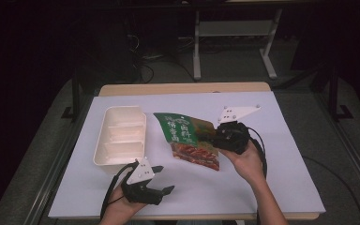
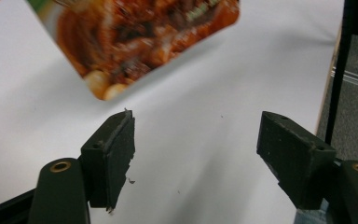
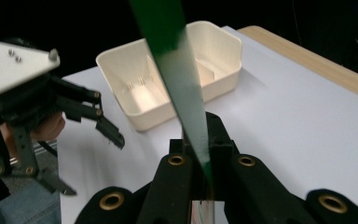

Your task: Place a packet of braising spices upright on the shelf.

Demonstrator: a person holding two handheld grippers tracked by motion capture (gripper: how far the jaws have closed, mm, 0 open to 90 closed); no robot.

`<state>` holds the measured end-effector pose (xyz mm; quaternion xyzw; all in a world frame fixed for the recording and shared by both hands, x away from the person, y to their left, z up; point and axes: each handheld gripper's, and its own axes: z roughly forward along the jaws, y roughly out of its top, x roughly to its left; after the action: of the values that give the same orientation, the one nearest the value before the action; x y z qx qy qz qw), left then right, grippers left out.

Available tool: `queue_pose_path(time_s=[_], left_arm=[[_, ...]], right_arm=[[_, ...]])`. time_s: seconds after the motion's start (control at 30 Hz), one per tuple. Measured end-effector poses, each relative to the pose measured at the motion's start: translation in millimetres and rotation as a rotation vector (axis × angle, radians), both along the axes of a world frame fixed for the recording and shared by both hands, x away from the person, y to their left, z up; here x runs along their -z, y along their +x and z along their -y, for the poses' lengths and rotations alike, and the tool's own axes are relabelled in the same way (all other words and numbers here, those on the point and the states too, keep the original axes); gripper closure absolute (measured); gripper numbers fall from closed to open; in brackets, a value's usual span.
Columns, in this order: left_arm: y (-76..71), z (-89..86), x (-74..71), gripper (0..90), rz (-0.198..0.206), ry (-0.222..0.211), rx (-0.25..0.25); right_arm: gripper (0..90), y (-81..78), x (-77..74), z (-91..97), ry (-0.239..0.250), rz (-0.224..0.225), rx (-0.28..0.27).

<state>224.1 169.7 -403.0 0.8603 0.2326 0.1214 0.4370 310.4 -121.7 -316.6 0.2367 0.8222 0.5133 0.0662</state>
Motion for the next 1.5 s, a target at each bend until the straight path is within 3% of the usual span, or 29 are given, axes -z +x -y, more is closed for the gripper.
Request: queue_pose_path(time_s=[0.43, 0.8, 1.2, 1.5], left_arm=[[-14.6, -4.2, 8.5, 25.7, 0.012, -0.002, 0.017], [-17.3, -3.8, 15.4, 21.1, 0.019, 0.002, 0.020], [-16.4, -1.4, 21.2, 21.3, 0.011, 0.013, 0.035], [-15.8, -3.5, 23.7, 20.6, 0.010, 0.006, 0.042]], right_arm=[[89.3, 8.6, -20.0, -28.5, 0.009, 0.029, -0.014], [89.3, 18.5, -31.0, -50.9, 0.021, 0.034, -0.026], [89.3, 25.4, -37.9, -71.0, 0.016, 0.043, -0.043], [89.3, 28.9, -51.1, -86.7, 0.013, 0.057, -0.055]])
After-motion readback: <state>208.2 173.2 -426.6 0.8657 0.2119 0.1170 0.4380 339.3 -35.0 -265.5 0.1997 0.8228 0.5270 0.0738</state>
